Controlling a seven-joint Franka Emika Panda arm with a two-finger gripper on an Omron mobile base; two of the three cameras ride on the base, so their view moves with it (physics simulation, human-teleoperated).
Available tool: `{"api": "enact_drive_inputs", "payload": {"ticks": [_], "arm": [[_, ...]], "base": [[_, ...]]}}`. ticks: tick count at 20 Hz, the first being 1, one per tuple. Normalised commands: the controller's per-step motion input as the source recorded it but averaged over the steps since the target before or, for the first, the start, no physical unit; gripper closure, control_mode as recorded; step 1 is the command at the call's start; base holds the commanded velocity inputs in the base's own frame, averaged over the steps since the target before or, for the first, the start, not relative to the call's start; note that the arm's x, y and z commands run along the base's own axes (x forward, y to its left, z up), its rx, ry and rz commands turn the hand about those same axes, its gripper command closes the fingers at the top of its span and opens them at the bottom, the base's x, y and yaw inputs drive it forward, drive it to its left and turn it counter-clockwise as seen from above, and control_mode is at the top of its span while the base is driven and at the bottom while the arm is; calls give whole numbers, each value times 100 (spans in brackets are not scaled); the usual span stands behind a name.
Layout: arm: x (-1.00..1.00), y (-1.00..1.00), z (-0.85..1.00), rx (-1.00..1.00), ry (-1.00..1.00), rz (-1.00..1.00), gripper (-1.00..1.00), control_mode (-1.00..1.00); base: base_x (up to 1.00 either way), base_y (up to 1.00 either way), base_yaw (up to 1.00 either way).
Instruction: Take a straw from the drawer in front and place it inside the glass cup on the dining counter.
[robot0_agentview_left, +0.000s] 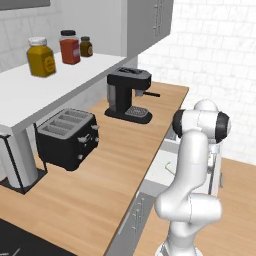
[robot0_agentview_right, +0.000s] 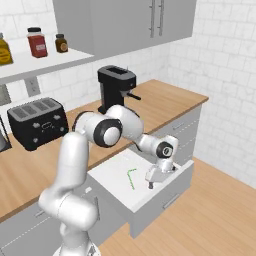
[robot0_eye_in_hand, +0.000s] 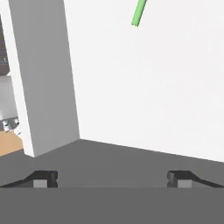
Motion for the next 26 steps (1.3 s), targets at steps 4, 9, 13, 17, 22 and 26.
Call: {"api": "enact_drive_inputs", "payload": {"ticks": [4, 9, 13, 17, 22, 26], "arm": [[-63, -99, 0, 14, 0, 0, -100, -100], [-59, -94, 0, 14, 1, 0, -100, -100], [-56, -86, 0, 13, 5, 0, -100, -100], [-29, -57, 17, 10, 1, -2, -100, -100], [11, 15, 40, 1, 0, -15, -100, -100], [46, 61, 36, 0, 0, -31, -100, -100]], "base": [[0, 0, 0], [0, 0, 0], [0, 0, 0], [0, 0, 0], [0, 0, 0], [0, 0, 0]]}}
